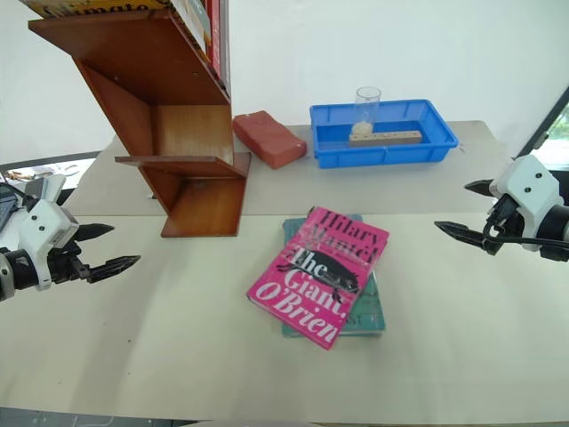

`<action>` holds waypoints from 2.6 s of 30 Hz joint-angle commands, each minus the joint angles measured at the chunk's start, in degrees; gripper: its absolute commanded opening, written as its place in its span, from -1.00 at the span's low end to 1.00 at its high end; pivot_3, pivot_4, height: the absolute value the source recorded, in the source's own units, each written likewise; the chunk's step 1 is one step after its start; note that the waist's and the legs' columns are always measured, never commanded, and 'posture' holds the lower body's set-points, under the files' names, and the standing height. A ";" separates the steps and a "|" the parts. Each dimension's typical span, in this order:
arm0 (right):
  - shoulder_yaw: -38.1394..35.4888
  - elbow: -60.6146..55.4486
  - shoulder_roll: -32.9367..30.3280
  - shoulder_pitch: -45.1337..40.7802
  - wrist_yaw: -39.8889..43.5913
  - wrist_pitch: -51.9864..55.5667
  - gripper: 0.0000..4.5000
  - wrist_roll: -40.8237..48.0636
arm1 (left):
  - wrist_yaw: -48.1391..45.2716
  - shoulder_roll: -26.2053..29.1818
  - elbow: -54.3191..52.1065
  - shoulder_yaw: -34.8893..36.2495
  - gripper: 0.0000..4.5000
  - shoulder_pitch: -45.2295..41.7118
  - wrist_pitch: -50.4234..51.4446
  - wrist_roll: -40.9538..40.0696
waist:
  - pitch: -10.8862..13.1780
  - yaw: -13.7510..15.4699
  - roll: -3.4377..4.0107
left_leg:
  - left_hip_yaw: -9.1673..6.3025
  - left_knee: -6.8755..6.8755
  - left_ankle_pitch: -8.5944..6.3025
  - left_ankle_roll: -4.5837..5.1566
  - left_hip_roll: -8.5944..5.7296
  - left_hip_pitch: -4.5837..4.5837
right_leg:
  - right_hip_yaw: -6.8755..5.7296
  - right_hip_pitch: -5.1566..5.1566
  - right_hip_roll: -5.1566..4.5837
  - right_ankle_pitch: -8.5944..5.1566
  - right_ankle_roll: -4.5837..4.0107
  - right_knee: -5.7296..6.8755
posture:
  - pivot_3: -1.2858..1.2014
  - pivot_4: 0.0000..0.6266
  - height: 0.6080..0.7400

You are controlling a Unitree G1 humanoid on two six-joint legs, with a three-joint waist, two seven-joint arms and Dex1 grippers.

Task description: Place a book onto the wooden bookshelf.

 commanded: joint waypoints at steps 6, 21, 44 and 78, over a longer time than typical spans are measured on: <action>-1.44 -3.19 1.08 -0.36 -1.78 -0.36 0.98 -0.95 | -2.80 0.51 -1.08 0.92 1.00 -1.49 0.85 -1.88 | 0.00 0.00 0.00 | 0.00 0.00 0.00 0.00 0.00 0.00 | 0.00 0.00 0.00 0.00 0.00 0.00 | 0.03 -0.52 -0.56; -1.11 -2.96 1.71 -0.31 -3.60 0.11 0.98 -3.17 | -6.69 0.98 -0.74 0.11 1.00 -2.98 2.60 -4.06 | 0.00 0.06 0.00 | 0.01 0.00 0.00 0.00 0.00 0.01 | 0.00 0.01 0.00 0.00 0.00 0.00 | 0.03 -0.52 -0.56; 7.04 -17.04 4.95 12.21 -6.24 3.80 -0.97 -12.10 | -2.37 -30.53 24.33 -17.24 1.00 -32.69 35.18 -17.17 | -0.06 -0.39 -0.13 | -0.28 -0.01 0.03 0.01 -0.07 0.02 | 0.09 0.66 0.22 0.04 0.14 -0.05 | 0.03 -0.52 -0.56; 13.52 -13.36 13.99 -7.13 -4.31 4.95 -1.00 -10.51 | 11.42 -43.51 3.67 -6.27 -0.73 -23.67 32.80 -25.16 | 0.01 0.21 -0.10 | -0.50 -0.04 0.20 -0.30 -0.17 0.22 | 0.04 1.06 0.19 0.04 0.14 -0.25 | 0.03 -0.52 -0.56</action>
